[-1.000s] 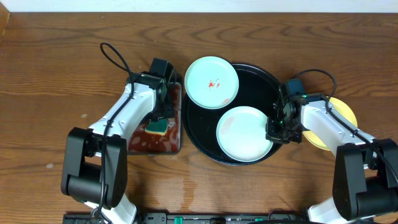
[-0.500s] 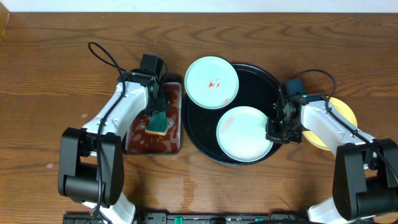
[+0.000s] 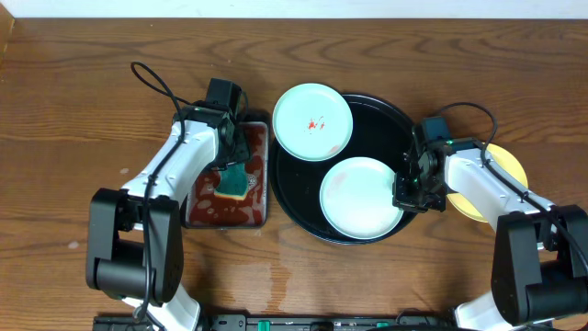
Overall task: Clean dirty plates on tray and stack at the side
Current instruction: 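Return the sponge to the soapy tray with the left gripper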
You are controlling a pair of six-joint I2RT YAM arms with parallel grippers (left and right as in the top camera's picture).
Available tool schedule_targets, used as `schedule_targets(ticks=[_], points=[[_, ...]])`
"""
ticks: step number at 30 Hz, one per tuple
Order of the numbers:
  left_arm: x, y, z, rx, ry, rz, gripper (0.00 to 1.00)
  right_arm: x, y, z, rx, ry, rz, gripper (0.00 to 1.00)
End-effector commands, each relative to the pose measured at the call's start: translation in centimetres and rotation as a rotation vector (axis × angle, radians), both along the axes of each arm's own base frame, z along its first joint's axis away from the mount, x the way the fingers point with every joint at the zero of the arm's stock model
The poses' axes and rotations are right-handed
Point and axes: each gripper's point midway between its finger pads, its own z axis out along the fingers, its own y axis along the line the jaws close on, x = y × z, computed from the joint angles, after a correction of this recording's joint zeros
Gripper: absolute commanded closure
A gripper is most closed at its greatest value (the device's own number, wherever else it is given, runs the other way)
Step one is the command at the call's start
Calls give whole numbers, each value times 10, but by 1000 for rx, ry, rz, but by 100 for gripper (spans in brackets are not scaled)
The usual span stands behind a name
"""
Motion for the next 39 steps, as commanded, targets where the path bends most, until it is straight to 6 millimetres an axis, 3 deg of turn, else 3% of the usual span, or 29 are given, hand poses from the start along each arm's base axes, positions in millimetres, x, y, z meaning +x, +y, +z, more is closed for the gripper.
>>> schedule_targets(ticks=[1, 6, 8, 10, 12, 19, 20, 22, 23, 27, 32, 39], points=[[-6, 0, -17, 3, 54, -17, 32, -3, -4, -1, -30, 5, 3, 99], [-10, 1, -38, 12, 106, -16, 32, -3, -4, -1, -30, 5, 3, 99], [-11, 1, -46, 15, 122, -16, 39, -3, -4, -1, -30, 5, 3, 99], [-11, 1, -50, 17, 130, -17, 72, -3, -4, -1, -30, 5, 3, 99], [-11, 1, -49, 16, 128, -17, 92, -3, -4, -1, -30, 5, 3, 99], [-9, 1, -41, 19, 110, -54, 93, -3, -4, -1, -30, 6, 3, 99], [-7, 1, -37, 20, 101, -71, 92, -4, -4, -1, -30, 6, 3, 99], [-4, 0, -26, 20, 78, -95, 56, -3, -4, -1, -30, 6, 3, 99], [-2, 0, -18, 18, 63, -97, 47, -3, -4, -1, -30, 6, 3, 99], [-1, -1, 11, 11, 12, -96, 28, -4, -4, -1, -30, 7, 3, 99], [-20, 3, 20, 13, 60, -82, 27, -3, -4, -1, -30, 6, 3, 99], [-52, -1, -11, -27, 173, -73, 27, -3, -4, -1, -30, 6, 3, 99]])
